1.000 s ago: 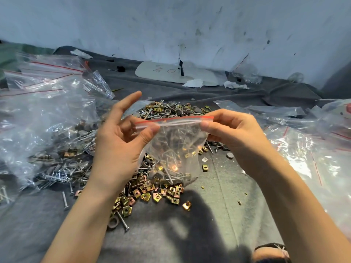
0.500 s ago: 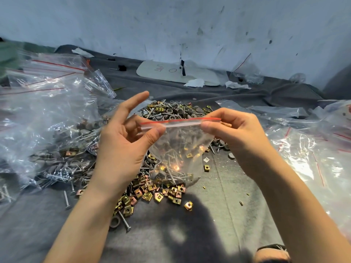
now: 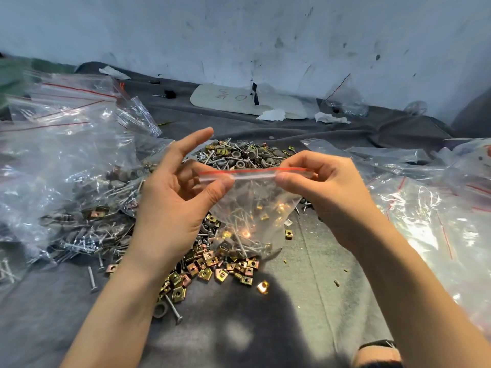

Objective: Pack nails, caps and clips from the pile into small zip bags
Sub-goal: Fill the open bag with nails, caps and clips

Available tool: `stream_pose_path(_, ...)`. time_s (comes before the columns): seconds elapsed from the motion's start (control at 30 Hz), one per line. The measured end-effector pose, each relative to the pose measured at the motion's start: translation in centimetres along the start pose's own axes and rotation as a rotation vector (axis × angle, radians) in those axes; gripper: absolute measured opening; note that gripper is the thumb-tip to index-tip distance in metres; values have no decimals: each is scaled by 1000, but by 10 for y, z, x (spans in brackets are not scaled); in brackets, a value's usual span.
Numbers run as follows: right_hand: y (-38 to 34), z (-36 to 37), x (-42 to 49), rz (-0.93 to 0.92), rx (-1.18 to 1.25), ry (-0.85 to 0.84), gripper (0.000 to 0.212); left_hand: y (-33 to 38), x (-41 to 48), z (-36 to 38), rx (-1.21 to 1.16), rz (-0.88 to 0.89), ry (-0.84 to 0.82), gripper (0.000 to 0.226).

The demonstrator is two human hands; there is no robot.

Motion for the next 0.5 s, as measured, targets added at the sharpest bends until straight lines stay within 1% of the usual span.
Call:
stream_pose_path(0.13,-2,3,-1,-7,-32,-47,8,-1,0,1,6,6,-15,58)
stream_pose_path(0.37,-8,4,-3,-63,-103,-25,14,-2,0,0,11,11,-21,54)
stream_pose_path(0.43,-11,6,-4,-86,-170,-30,13,-2,-1,0,19,12,-23,53)
stream_pose_path(0.5,-13,7,-4,-128,-324,-17,14,-2,-1,1,26,17,-25,51)
Point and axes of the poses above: each hand's wrist, its own x-axis towards the middle knuckle, its own z-axis out of the palm, y = z × x, the point moved 2 cm from there along x, towards the middle knuckle, and after that the axes turned 4 degrees about -y, right-handed, at the moved point
